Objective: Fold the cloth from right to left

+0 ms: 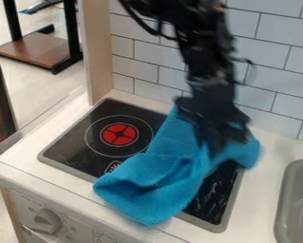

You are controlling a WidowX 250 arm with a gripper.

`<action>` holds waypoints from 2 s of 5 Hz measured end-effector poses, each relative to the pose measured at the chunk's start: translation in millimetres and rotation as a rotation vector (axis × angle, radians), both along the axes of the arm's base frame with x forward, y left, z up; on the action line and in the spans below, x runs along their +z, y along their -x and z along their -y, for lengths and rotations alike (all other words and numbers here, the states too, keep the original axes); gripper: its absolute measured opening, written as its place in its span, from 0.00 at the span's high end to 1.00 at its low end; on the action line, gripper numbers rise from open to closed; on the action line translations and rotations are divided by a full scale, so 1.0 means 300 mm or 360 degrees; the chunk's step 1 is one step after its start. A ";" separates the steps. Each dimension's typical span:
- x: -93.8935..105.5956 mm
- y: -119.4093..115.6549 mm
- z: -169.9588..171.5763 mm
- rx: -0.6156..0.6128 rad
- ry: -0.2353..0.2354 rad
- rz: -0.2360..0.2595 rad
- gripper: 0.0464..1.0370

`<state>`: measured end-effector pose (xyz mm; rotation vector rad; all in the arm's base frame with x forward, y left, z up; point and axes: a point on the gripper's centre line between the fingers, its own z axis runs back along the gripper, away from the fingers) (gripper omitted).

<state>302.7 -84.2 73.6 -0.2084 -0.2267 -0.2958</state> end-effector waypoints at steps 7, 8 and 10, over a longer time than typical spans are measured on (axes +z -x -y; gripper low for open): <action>-0.103 0.009 -0.451 0.0716 -0.0059 -0.0087 0.22; -0.103 0.009 -0.451 0.0718 -0.0058 -0.0088 0.02; -0.068 0.016 -0.454 0.0746 -0.0063 -0.0060 0.04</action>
